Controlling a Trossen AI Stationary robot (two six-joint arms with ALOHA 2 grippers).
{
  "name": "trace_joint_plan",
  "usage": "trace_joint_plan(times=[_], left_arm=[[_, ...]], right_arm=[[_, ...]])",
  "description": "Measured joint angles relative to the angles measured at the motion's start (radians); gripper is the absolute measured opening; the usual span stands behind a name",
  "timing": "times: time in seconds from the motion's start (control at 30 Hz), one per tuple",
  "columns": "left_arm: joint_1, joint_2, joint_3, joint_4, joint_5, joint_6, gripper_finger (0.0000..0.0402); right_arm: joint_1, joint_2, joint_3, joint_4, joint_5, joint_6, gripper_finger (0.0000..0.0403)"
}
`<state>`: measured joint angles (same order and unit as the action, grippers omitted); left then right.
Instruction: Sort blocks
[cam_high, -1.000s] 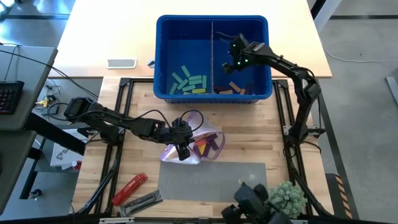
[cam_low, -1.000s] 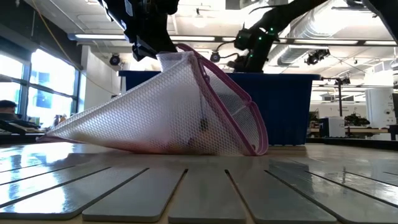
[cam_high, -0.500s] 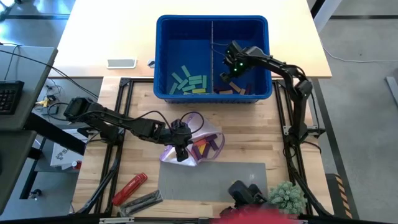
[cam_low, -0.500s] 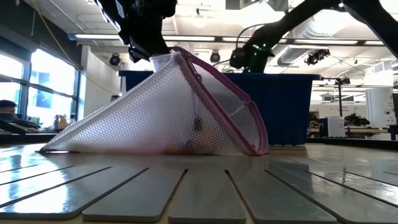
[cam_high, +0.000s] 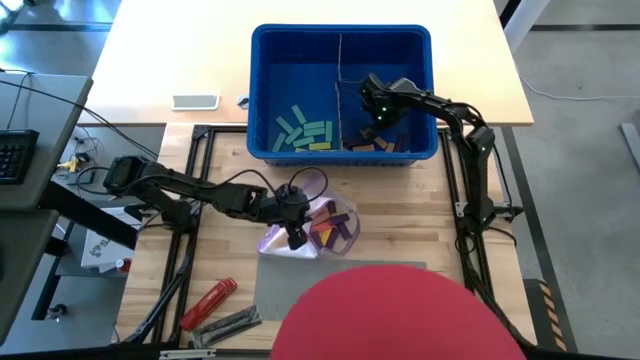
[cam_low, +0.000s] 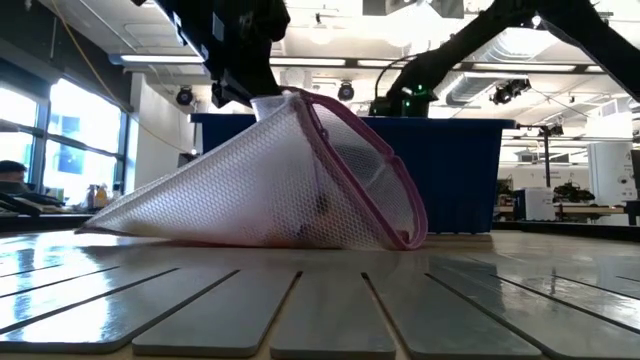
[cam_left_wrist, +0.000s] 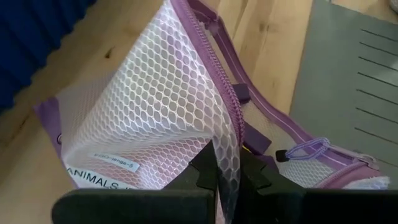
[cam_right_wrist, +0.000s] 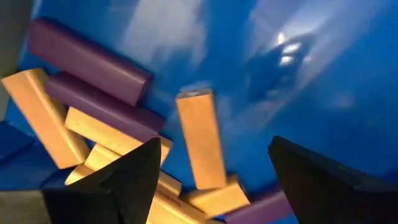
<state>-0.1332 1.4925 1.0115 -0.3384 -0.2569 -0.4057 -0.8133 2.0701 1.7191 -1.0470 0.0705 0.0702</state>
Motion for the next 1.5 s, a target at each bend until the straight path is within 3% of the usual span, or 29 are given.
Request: trace_joint_plan(times=[0.13,0.47,0.6,0.83,0.97,1.13,1.5], left_arm=[[0.01,0.0,0.0,0.0,0.004,0.049,0.0],[0.009,0.0,0.0,-0.007,0.004,0.104,0.0],[0.009,0.0,0.0,-0.008,0.005,0.103,0.0],[0.008,0.0,0.0,-0.014,-0.004,0.103,0.0],[0.008,0.0,0.0,-0.023,-0.011,0.103,0.0],[0.007,0.0,0.0,-0.035,-0.008,0.103,0.0],[0.007,0.0,0.0,-0.035,-0.005,0.103,0.0]], right_arm=[[-0.013,0.04,0.0,0.02,-0.077,-0.028,0.0286],[-0.018,0.129,0.005,0.079,-0.03,-0.093,0.0275],[-0.019,0.131,0.003,0.089,0.066,-0.119,0.0224],[-0.054,0.129,0.002,0.087,0.026,-0.136,0.01],[-0.059,0.12,0.001,0.08,0.014,-0.167,0.0086],[-0.054,0.031,-0.008,0.033,-0.023,-0.166,0.0086],[0.048,-0.408,-0.002,0.073,-0.089,-0.089,0.0086]])
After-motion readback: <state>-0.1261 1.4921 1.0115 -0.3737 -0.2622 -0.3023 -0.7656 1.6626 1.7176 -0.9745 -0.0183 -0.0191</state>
